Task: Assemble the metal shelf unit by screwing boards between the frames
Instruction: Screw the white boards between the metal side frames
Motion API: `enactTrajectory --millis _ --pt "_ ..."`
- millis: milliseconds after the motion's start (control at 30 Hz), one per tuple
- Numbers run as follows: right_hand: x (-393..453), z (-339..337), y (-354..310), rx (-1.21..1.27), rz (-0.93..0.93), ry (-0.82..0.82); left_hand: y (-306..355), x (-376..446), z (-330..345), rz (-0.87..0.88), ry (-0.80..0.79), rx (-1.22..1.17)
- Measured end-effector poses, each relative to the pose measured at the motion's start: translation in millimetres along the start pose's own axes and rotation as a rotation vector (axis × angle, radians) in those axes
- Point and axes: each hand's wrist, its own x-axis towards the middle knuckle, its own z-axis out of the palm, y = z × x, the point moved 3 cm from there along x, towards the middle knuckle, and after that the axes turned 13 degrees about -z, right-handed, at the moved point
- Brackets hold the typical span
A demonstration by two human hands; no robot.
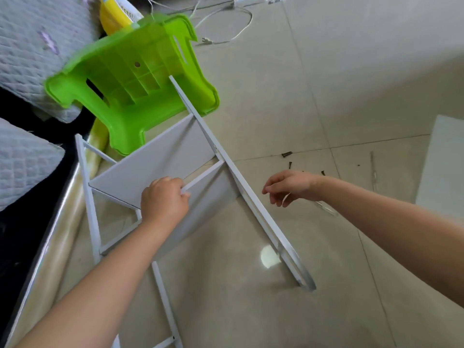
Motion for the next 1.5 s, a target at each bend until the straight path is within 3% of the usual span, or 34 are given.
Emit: enactTrajectory --millis 133,233,333,400,467,567,800,900,1100,1400,1500 --pt "4 -1 2 -0.033 0.008 0.042 33 1 -10 -0.001 -0.013 -0.093" --pt "4 -5 10 -0.085 0.03 0.083 71 5 -25 -0.096 -0.021 -0.096" --pt "1 -11 18 -0.137 0.057 0.115 99 12 -18 -0.204 -0.31 0.076" --pt "-1 -15 22 -0.15 0.064 0.122 105 14 -8 -0.339 -0.505 -0.024" --pt "-2 -17 24 -0.158 0.067 0.126 106 13 -2 -0.488 -0.568 -0.257" --pt "-3 -19 24 -0.17 0.057 0.127 107 12 1 -0.592 -0.455 -0.542" --pt "-1 -22 19 -0.296 -0.002 0.173 98 5 4 -0.563 -0.255 -0.755" --pt "4 -15 3 -0.53 -0.115 0.193 86 -4 -5 -0.553 -0.242 -0.844" --pt "22 22 -39 -0.82 -0.334 0.079 58 -14 -48 -0.557 -0.213 -1.083" --pt "13 12 -129 -1.238 -0.512 0.285 16 -17 -104 -0.493 -0.303 -1.542" --pt "1 14 -161 -1.371 -0.543 0.276 -2 -19 -111 -0.478 -0.368 -1.667"
